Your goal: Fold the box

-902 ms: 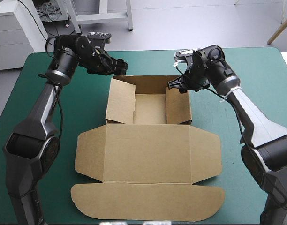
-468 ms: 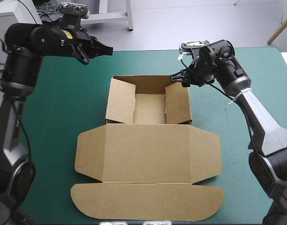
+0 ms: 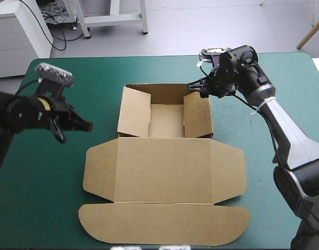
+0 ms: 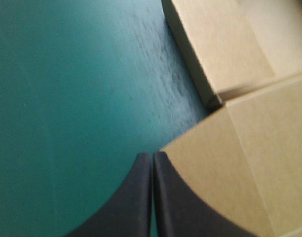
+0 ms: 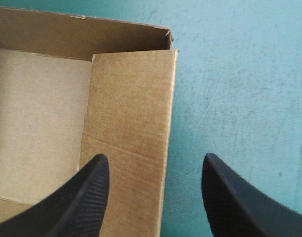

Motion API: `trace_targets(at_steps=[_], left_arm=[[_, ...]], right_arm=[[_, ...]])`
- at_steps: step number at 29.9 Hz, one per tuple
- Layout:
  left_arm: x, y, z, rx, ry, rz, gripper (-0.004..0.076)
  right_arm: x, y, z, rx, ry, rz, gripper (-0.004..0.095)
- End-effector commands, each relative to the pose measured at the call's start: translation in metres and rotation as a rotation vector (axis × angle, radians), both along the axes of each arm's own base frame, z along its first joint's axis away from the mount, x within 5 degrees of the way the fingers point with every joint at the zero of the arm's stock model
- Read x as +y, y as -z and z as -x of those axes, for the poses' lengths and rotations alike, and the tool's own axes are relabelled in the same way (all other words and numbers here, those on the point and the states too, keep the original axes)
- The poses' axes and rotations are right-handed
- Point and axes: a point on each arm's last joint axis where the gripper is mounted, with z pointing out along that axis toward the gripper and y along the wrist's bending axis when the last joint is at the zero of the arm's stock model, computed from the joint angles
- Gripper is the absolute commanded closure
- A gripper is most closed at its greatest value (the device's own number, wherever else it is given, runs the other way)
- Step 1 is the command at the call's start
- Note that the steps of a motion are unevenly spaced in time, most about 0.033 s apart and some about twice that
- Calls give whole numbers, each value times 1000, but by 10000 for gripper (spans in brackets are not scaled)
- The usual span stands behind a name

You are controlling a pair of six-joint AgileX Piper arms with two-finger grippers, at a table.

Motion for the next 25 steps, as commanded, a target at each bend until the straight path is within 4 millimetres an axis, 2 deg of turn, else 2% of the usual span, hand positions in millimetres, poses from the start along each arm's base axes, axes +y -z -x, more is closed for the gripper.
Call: trace_targets(at_steps=[1, 4, 7, 14, 21, 25], left_arm=[[9, 18, 29, -43, 18, -13, 734], [15, 45, 47, -13, 29, -32, 734], [21, 64, 64, 4, 29, -42, 734], [31, 90, 99, -11, 30, -37, 734], [39, 110, 124, -33, 30, -31, 734], [43, 123, 136, -48, 30, -27, 734]], right_arm=[[2, -10, -2, -42, 0, -57, 386], [6, 4, -9, -5, -2, -57, 386], [8, 18, -15, 28, -4, -40, 386], [10, 40, -21, 79, 0, -5, 386], [12, 62, -27, 133, 1, 18, 386], [13, 67, -28, 143, 1, 20, 402]])
